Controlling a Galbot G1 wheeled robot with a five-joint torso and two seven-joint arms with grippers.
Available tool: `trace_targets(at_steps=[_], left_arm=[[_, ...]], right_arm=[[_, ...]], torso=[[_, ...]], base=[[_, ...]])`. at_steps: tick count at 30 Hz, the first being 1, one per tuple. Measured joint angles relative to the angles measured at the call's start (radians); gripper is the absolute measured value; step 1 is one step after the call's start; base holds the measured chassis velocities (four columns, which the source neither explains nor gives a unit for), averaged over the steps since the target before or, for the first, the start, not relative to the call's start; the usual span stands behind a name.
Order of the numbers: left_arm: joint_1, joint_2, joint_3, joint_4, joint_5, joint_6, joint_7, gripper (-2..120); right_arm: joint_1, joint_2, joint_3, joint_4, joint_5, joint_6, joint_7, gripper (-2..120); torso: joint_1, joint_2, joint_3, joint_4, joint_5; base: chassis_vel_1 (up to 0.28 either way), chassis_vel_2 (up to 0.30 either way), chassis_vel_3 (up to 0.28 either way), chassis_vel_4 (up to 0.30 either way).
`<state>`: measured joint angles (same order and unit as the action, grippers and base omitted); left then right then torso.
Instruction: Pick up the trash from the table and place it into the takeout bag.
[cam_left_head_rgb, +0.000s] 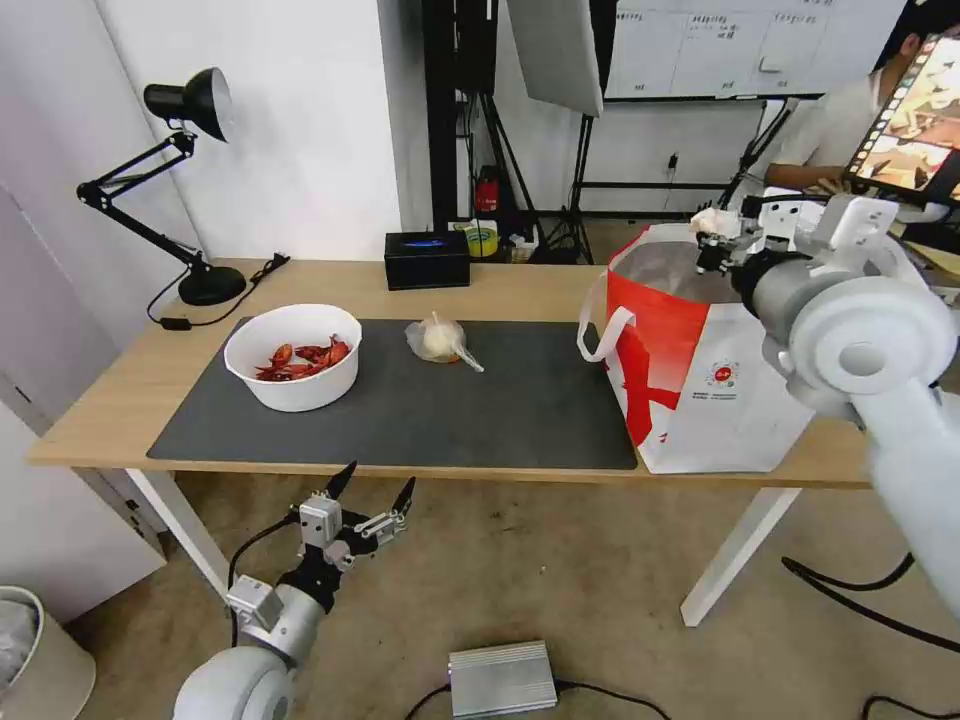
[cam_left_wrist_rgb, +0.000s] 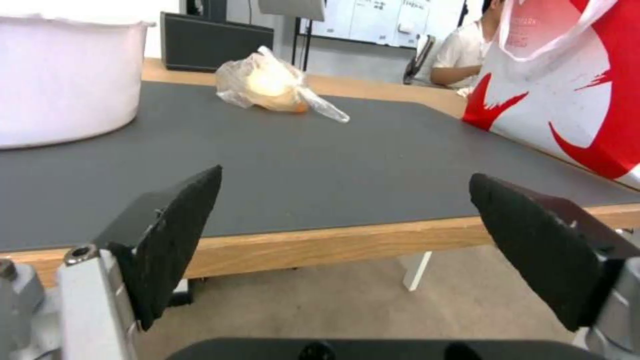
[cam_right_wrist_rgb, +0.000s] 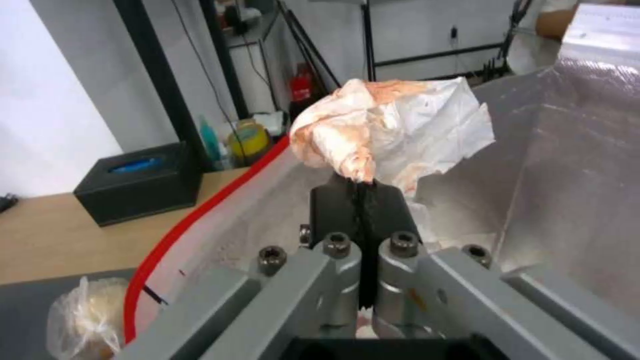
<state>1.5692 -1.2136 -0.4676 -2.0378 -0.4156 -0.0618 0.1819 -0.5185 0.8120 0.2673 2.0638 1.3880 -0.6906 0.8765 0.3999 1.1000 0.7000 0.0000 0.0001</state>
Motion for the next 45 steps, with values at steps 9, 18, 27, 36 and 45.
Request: trace_targets(at_steps=[9,18,27,36,45], left_arm=[[0.005,0.002,0.005,-0.011,0.001,0.0,0.001,100],[0.007,0.006,0.004,-0.025,-0.002,0.002,0.004,100],[0.003,0.005,0.011,-0.032,-0.002,0.003,0.004,100],[0.003,0.005,0.014,-0.032,-0.001,0.003,0.003,100],[0.007,0.007,0.014,-0.036,-0.001,0.003,0.002,100]], right_arm=[[-0.032,-0.015,0.017,0.02,0.069,0.001,0.052,0],[-0.039,-0.037,0.037,0.045,0.108,0.005,0.093,30],[-0.051,-0.062,0.064,0.064,0.121,-0.001,0.094,65],[-0.069,-0.067,0.082,0.067,0.134,-0.003,0.091,97],[-0.073,-0.072,0.087,0.072,0.14,-0.004,0.09,100]], torso=[[0.0,0.0,0.0,0.0,0.0],[0.0,0.0,0.0,0.0,-0.0001],[0.0,0.0,0.0,0.0,-0.0001],[0.0,0.0,0.0,0.0,0.0],[0.0,0.0,0.0,0.0,0.0]], base=[[0.0,0.0,0.0,0.0],[0.0,0.0,0.0,0.0],[0.0,0.0,0.0,0.0],[0.0,0.0,0.0,0.0],[0.0,0.0,0.0,0.0]])
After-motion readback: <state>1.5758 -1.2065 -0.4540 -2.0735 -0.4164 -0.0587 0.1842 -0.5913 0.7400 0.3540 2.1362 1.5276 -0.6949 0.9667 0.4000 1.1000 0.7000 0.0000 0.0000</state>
